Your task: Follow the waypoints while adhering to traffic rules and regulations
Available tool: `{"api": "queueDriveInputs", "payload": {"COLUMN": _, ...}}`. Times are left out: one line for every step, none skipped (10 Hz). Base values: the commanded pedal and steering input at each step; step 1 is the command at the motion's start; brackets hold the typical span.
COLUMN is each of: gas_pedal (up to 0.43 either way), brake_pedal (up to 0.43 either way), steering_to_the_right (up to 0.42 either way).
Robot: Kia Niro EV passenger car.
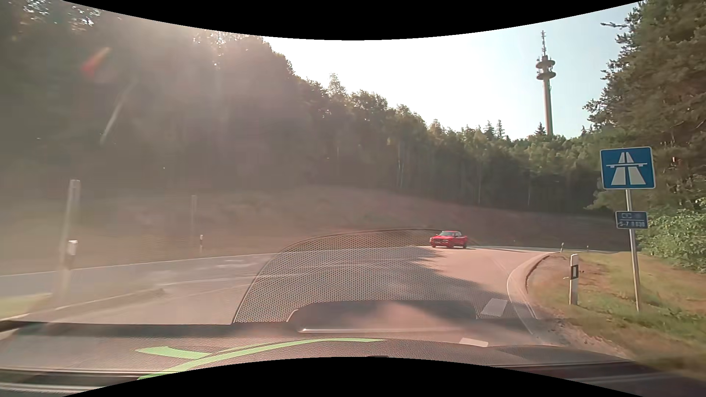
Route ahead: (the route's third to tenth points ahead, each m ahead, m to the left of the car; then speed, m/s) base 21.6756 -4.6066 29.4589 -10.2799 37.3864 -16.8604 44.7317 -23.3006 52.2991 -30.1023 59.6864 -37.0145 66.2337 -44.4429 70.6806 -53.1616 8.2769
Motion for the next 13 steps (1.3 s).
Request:
{"api": "queueDriveInputs", "payload": {"gas_pedal": 0.169, "brake_pedal": 0.000, "steering_to_the_right": 0.172}}
{"api": "queueDriveInputs", "payload": {"gas_pedal": 0.169, "brake_pedal": 0.000, "steering_to_the_right": 0.171}}
{"api": "queueDriveInputs", "payload": {"gas_pedal": 0.169, "brake_pedal": 0.000, "steering_to_the_right": 0.171}}
{"api": "queueDriveInputs", "payload": {"gas_pedal": 0.169, "brake_pedal": 0.000, "steering_to_the_right": 0.170}}
{"api": "queueDriveInputs", "payload": {"gas_pedal": 0.177, "brake_pedal": 0.000, "steering_to_the_right": 0.167}}
{"api": "queueDriveInputs", "payload": {"gas_pedal": 0.189, "brake_pedal": 0.000, "steering_to_the_right": 0.165}}
{"api": "queueDriveInputs", "payload": {"gas_pedal": 0.189, "brake_pedal": 0.000, "steering_to_the_right": 0.159}}
{"api": "queueDriveInputs", "payload": {"gas_pedal": 0.189, "brake_pedal": 0.000, "steering_to_the_right": 0.154}}
{"api": "queueDriveInputs", "payload": {"gas_pedal": 0.197, "brake_pedal": 0.000, "steering_to_the_right": 0.150}}
{"api": "queueDriveInputs", "payload": {"gas_pedal": 0.197, "brake_pedal": 0.000, "steering_to_the_right": 0.145}}
{"api": "queueDriveInputs", "payload": {"gas_pedal": 0.209, "brake_pedal": 0.000, "steering_to_the_right": 0.142}}
{"api": "queueDriveInputs", "payload": {"gas_pedal": 0.209, "brake_pedal": 0.000, "steering_to_the_right": 0.138}}
{"api": "queueDriveInputs", "payload": {"gas_pedal": 0.209, "brake_pedal": 0.000, "steering_to_the_right": 0.132}}
